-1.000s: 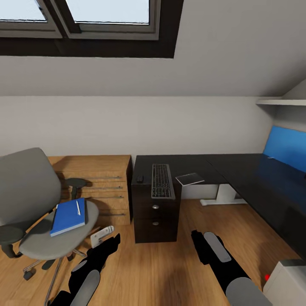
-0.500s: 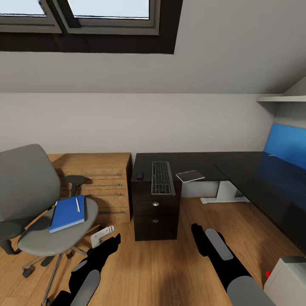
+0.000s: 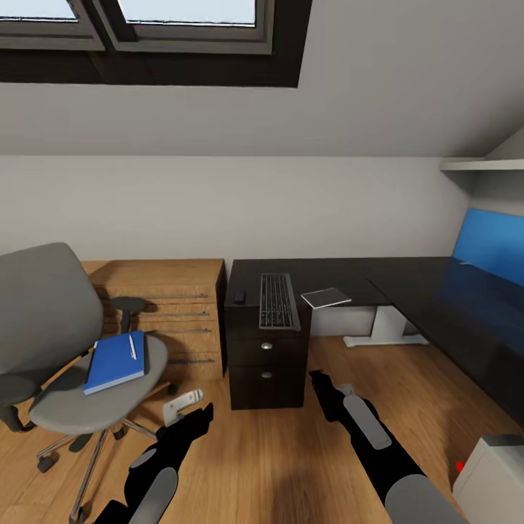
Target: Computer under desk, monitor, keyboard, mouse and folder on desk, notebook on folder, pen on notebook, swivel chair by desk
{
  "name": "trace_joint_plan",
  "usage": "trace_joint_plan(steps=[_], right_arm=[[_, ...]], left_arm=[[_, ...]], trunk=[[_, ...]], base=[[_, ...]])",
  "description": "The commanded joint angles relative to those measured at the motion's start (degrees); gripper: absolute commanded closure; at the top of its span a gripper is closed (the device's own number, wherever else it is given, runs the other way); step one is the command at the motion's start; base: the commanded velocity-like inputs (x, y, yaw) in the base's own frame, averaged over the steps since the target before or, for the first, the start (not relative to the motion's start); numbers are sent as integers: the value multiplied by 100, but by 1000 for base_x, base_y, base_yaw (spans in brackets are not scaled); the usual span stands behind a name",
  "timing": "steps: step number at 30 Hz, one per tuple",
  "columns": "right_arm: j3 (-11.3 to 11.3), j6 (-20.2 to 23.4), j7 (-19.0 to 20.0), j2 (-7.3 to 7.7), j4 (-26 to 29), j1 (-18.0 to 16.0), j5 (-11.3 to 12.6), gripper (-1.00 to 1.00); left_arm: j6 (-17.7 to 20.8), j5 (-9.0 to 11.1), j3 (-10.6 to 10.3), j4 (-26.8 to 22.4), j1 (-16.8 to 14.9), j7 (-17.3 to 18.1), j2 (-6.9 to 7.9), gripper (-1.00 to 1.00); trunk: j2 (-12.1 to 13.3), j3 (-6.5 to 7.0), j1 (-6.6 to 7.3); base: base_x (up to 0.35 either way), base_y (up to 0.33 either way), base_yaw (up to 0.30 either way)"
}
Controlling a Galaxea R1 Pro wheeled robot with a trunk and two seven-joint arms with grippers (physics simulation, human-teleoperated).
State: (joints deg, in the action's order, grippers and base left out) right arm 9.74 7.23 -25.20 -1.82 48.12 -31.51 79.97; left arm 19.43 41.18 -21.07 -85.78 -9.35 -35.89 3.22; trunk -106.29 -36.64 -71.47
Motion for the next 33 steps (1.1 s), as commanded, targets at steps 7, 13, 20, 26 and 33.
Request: trace_joint_plan(steps=[7, 13, 20, 26, 33], right_arm=[[68, 22, 273, 14, 11, 15, 11, -100], [75, 11, 308, 24, 33, 21, -229, -100], [72, 12, 544, 27, 20, 30, -1643, -100], [63, 26, 1126, 34, -91, 31, -1794, -100], [49, 58, 1836, 84, -244, 31, -1782, -100]], left_arm=[[8, 33, -49, -9, -6, -246, 3, -100], [8, 44, -50, -9, -6, -312, 3, -100], [8, 56, -47, -9, -6, -321, 6, -100], [8, 57, -46, -9, -6, -322, 6, -100], [11, 57, -48, -9, -6, -322, 3, -100]], trunk=[[-285, -132, -154], [-526, -240, -286], [-807, -366, -439], [-1047, -473, -571], [-1168, -527, -637]], base=[[0, 0, 0], [0, 0, 0], [0, 0, 0], [0, 0, 0], [0, 0, 0]])
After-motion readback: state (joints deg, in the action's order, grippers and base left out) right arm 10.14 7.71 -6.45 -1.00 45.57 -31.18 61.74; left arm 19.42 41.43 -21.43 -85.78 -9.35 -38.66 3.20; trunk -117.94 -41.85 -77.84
